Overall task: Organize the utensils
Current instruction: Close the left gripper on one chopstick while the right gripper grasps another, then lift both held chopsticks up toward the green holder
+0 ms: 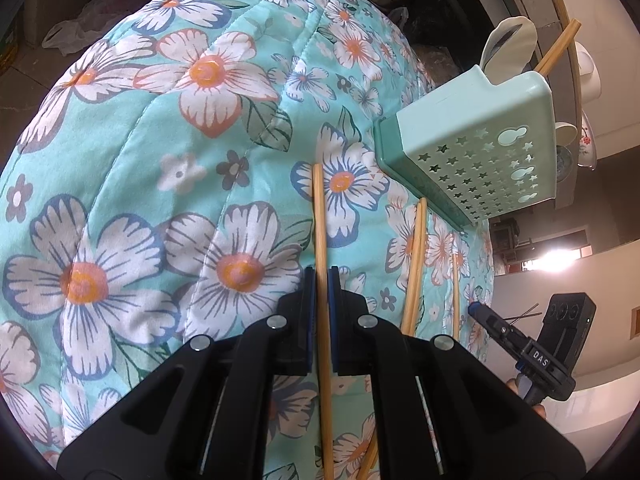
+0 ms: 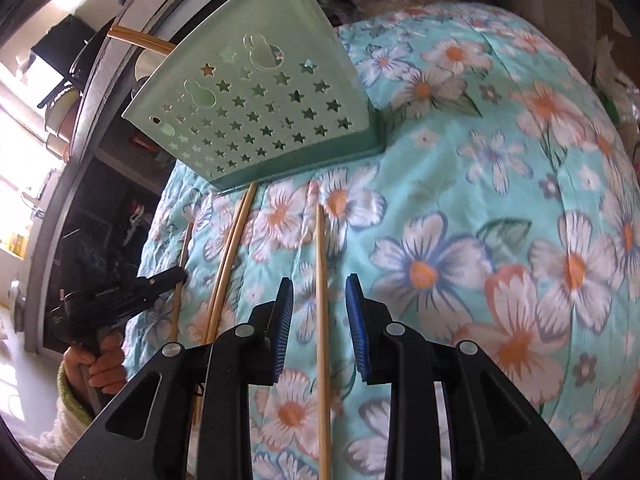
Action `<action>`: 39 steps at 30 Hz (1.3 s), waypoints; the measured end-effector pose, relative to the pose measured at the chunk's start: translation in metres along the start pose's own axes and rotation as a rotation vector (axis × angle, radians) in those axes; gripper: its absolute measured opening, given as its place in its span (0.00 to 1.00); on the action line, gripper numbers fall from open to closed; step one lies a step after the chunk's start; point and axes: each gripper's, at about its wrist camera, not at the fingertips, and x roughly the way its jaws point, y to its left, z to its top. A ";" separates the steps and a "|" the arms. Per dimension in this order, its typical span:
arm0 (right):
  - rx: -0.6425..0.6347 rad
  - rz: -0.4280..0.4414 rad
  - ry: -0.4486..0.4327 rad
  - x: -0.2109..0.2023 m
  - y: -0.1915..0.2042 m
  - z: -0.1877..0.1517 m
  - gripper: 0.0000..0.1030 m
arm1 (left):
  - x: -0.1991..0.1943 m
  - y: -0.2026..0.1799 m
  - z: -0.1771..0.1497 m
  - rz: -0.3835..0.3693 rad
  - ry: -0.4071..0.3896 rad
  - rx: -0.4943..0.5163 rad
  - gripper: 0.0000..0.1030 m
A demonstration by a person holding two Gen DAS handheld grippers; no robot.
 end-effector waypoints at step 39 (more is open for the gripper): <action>-0.075 -0.098 0.005 0.037 0.005 0.016 0.08 | 0.021 -0.055 0.030 0.346 -0.032 0.265 0.09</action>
